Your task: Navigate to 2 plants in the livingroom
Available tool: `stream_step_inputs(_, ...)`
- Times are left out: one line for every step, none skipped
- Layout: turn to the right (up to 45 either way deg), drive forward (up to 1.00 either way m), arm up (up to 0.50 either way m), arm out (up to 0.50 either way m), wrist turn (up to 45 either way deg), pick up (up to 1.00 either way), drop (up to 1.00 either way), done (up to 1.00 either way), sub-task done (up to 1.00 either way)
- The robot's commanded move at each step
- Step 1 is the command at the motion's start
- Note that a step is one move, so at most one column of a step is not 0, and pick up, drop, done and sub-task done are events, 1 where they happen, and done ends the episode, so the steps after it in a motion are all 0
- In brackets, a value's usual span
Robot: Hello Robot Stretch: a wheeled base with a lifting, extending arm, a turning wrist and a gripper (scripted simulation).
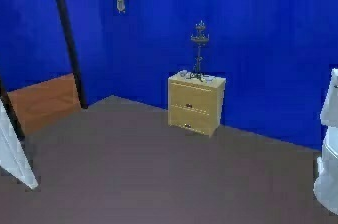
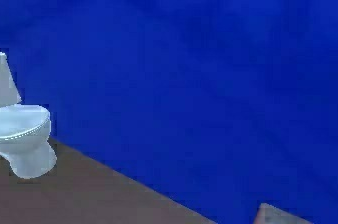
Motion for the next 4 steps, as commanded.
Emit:
stream_step_inputs(-45.0,0.0,0.0,0.0,0.0,0.0,0.0,0.0,0.0)
stream_step_inputs(-24.0,0.0,0.0,0.0,0.0,0.0,0.0,0.0,0.0)
stream_step_inputs(0.0,1.0,0.0,0.0,0.0,0.0,0.0,0.0,0.0)
stream_step_inputs(0.0,0.95,0.0,0.0,0.0,0.0,0.0,0.0,0.0)
